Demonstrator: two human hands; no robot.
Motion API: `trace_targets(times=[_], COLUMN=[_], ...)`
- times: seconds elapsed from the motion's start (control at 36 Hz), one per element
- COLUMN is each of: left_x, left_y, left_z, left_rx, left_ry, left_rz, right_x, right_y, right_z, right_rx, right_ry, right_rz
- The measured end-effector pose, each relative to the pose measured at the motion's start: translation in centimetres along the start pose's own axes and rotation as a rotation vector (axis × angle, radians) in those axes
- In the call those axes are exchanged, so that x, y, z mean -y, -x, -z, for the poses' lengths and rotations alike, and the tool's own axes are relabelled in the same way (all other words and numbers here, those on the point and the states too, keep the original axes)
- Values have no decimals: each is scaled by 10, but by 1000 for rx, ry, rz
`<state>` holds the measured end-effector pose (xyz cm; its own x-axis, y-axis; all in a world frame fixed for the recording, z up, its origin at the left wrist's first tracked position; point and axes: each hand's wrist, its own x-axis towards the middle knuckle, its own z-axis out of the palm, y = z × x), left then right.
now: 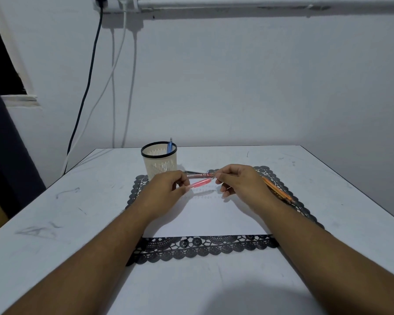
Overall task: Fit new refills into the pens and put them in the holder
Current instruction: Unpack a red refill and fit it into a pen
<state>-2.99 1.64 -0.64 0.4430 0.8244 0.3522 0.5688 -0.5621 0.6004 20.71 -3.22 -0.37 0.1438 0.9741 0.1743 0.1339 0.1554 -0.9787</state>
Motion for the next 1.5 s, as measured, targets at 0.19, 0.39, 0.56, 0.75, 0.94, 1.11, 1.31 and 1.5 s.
trace_targets(times=[0.19, 0.39, 0.56, 0.75, 0.94, 1.11, 1.31, 1.5], left_x=[-2, 0, 0, -5, -6, -18, -21, -25], left_y=[1, -2, -1, 0, -3, 1, 6, 7], left_z=[-1, -3, -2, -4, -12, -19, -27, -27], left_rx=[13, -21, -18, -12, -7, 46, 77, 94], left_ry=[8, 65, 108, 245, 408, 552, 363, 360], left_rz=[-34, -2, 10, 6, 18, -30, -82, -71], right_x=[0, 3, 4, 5, 6, 13, 28, 33], right_y=[1, -2, -2, -1, 3, 6, 12, 12], right_z=[-1, -1, -2, -4, -12, -27, -36, -25], right_rx=[32, -28, -16, 20, 94, -24, 73, 174], right_ry=[-20, -70, -75, -155, -250, -290, -703, -974], right_rz=[3, 34, 27, -2, -41, 49, 56, 17])
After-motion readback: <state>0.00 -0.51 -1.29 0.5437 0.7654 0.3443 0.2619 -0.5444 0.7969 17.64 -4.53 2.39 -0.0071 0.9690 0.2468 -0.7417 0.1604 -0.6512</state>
